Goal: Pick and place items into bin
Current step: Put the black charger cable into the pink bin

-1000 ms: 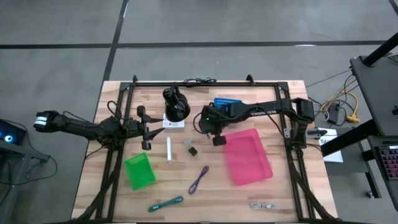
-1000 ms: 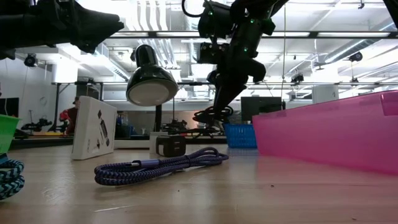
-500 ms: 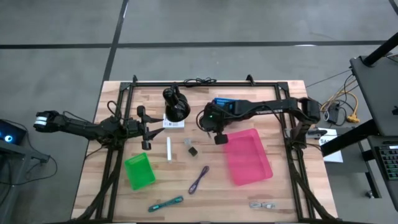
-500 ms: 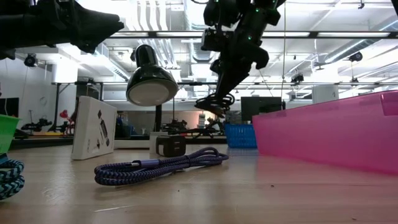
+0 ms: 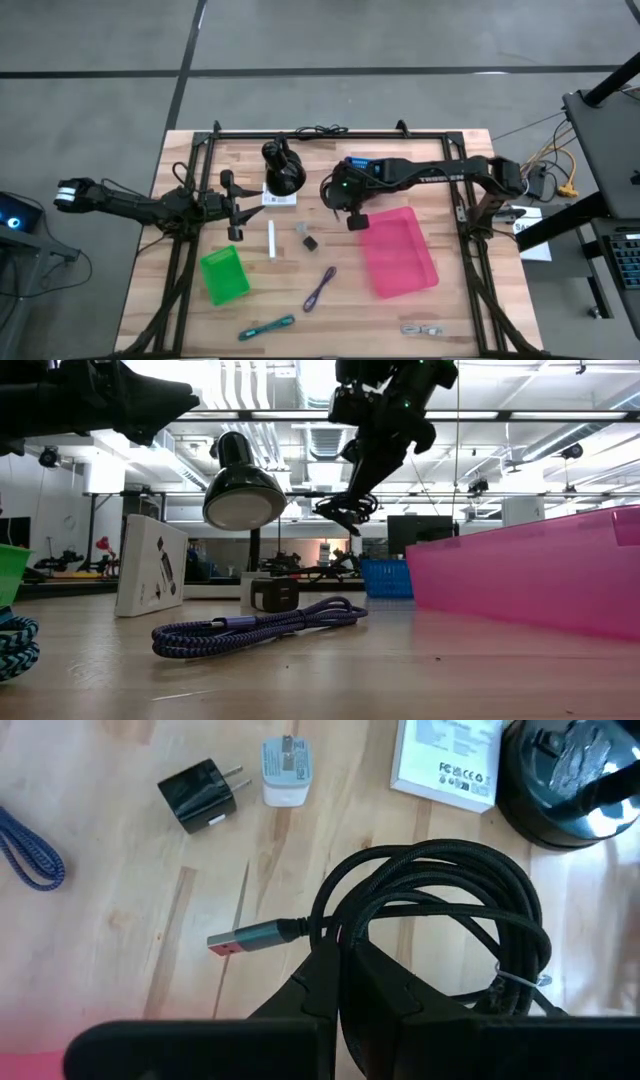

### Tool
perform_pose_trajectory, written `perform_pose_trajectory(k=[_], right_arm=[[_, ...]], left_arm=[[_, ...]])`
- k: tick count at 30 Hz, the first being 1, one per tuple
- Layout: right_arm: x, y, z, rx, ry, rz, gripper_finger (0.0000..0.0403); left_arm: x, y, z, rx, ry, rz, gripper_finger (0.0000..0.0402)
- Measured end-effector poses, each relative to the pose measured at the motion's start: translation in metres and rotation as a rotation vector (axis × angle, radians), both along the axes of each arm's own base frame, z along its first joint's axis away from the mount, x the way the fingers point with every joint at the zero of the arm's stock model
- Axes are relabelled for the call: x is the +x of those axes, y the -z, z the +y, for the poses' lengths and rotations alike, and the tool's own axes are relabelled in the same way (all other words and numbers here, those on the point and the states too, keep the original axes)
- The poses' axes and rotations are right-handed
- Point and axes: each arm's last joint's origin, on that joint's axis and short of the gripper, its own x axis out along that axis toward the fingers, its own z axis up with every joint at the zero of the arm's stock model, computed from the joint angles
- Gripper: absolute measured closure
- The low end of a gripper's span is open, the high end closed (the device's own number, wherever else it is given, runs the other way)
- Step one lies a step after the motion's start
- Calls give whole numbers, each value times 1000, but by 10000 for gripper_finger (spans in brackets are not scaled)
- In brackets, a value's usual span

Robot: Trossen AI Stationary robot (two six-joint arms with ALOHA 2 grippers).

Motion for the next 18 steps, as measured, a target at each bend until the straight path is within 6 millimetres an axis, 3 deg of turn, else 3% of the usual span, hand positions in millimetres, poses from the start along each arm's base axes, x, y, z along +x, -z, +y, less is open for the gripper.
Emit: perform_pose_trajectory(k=[18], right_arm=[[-11,-19,2,-4,-2,-36,394]], left_arm=[[0,0,0,0,0,0,244]])
